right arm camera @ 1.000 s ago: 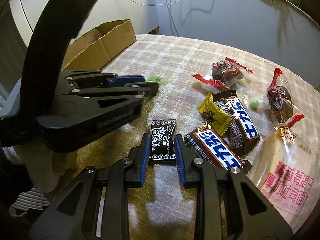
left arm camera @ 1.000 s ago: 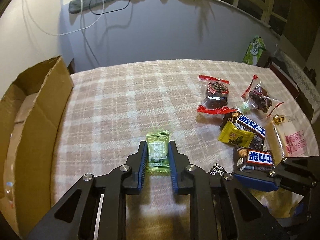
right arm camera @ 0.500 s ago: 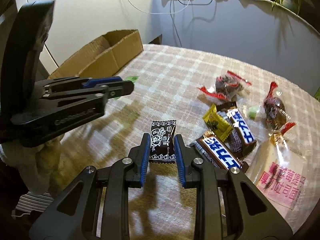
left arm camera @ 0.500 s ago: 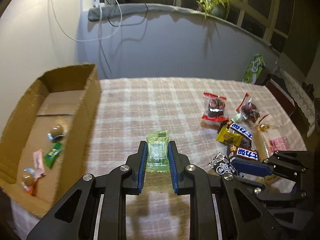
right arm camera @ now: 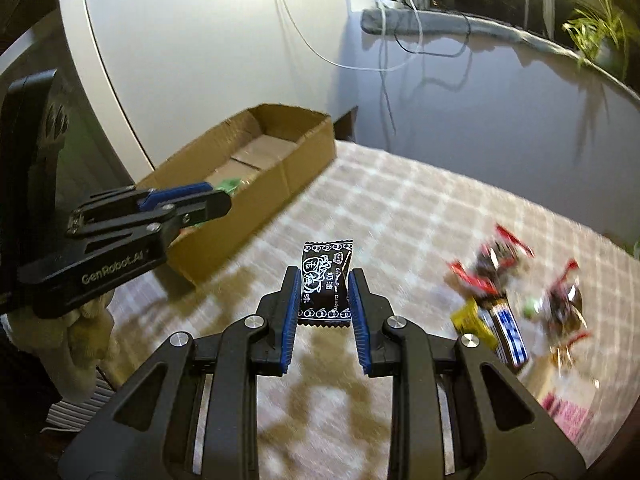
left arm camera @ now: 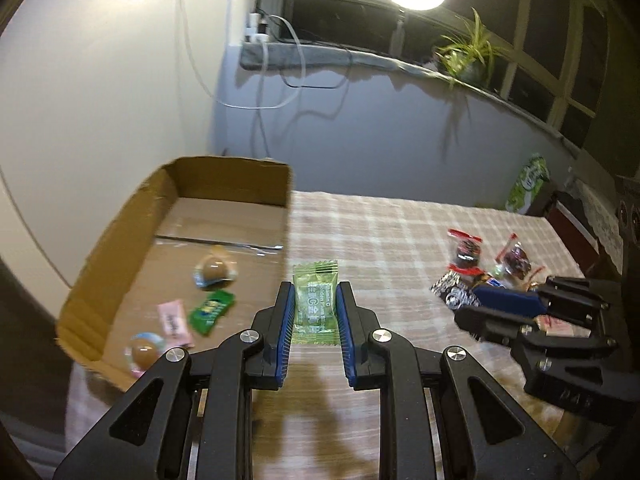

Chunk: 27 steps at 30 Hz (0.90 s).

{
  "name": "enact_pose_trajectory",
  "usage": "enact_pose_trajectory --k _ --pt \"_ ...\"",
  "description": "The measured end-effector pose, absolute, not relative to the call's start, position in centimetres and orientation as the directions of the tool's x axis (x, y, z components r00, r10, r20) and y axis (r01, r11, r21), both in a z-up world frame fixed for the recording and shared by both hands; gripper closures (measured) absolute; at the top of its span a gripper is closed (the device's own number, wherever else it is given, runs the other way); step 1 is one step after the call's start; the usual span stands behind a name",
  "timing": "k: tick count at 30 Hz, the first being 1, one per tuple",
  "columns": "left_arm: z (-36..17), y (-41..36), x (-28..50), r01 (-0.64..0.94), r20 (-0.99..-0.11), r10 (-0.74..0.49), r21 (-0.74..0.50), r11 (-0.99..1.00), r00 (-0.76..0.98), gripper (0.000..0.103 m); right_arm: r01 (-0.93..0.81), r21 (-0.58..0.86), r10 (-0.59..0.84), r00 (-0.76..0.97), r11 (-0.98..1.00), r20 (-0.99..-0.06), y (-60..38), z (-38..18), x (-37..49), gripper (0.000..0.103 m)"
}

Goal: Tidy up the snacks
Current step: 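Carry both candies over the box and open both tools to drop them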

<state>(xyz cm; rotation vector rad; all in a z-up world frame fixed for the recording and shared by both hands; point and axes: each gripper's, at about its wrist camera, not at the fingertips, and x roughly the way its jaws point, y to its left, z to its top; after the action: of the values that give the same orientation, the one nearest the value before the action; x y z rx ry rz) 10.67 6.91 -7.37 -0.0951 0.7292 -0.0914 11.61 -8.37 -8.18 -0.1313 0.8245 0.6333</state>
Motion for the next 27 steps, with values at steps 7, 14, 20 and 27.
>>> enact_pose_trajectory --k 7,14,20,27 --pt "-7.0 10.2 10.3 -0.013 -0.647 -0.063 -0.113 0.993 0.76 0.084 -0.608 0.125 0.501 0.501 0.784 -0.706 -4.8 -7.1 13.6 0.078" --pt "-7.4 12.9 10.5 -0.064 -0.647 -0.023 -0.11 0.992 0.762 0.084 -0.657 0.11 0.526 0.48 0.746 -0.702 -0.6 -6.5 15.3 0.078" --pt "-7.9 14.3 10.6 -0.087 -0.653 -0.002 -0.104 0.991 0.758 0.084 -0.687 0.099 0.536 0.459 0.72 -0.709 3.2 -6.8 17.2 0.078" --pt "-8.2 15.3 10.7 -0.113 -0.657 0.024 -0.094 0.989 0.753 0.084 -0.699 0.102 0.536 0.437 0.708 -0.722 5.6 -7.7 19.0 0.078"
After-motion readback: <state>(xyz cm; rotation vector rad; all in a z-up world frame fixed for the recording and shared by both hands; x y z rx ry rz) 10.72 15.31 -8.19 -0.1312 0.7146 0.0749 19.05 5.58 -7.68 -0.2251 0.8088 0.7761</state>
